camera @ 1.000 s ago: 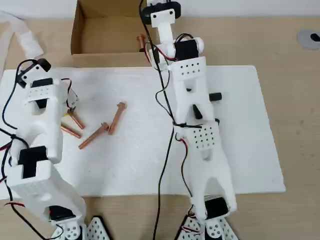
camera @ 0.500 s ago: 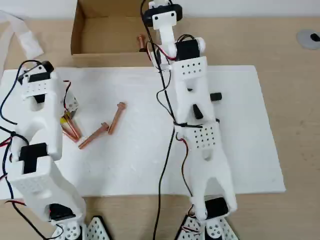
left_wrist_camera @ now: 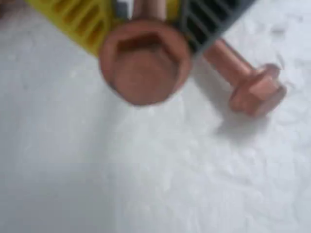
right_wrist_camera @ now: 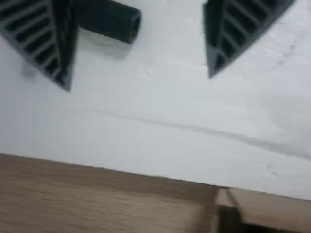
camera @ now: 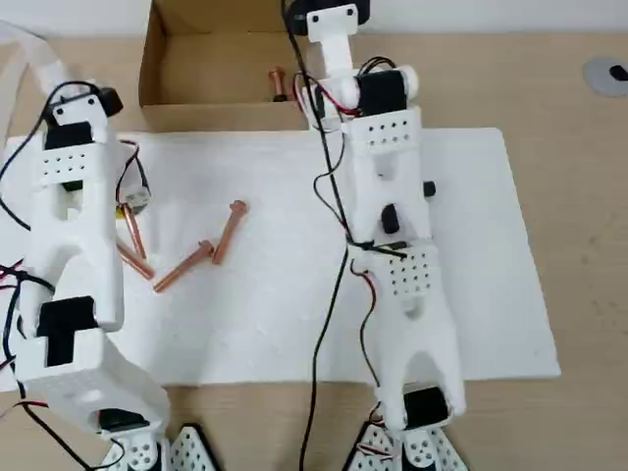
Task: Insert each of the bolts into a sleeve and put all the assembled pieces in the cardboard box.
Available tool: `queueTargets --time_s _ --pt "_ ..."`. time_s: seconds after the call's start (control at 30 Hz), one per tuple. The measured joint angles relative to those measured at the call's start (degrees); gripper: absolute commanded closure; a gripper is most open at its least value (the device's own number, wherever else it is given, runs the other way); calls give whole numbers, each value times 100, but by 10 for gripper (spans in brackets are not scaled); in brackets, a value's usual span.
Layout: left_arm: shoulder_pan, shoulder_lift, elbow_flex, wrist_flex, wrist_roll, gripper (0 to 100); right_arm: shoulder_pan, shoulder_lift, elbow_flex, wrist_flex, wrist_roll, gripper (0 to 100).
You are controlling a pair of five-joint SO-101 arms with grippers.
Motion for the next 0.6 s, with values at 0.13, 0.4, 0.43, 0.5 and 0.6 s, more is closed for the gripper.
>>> queueTargets --time_s 0.13,0.4,0.43,0.5,0.6 --pt "211 -9 -9 360 -510 988 229 0 0 0 0 822" --pt "879 -1266 26 624 -879 988 598 -1055 712 18 0 864" --pt "993 -1556 105 624 -914 988 624 -1327 1073 18 0 864" --pt "1204 -2154 334 633 -1002 988 633 -1934 1969 18 0 864" --pt "1354 -2989 774 633 -1037 988 633 -3007 3516 18 -149 864"
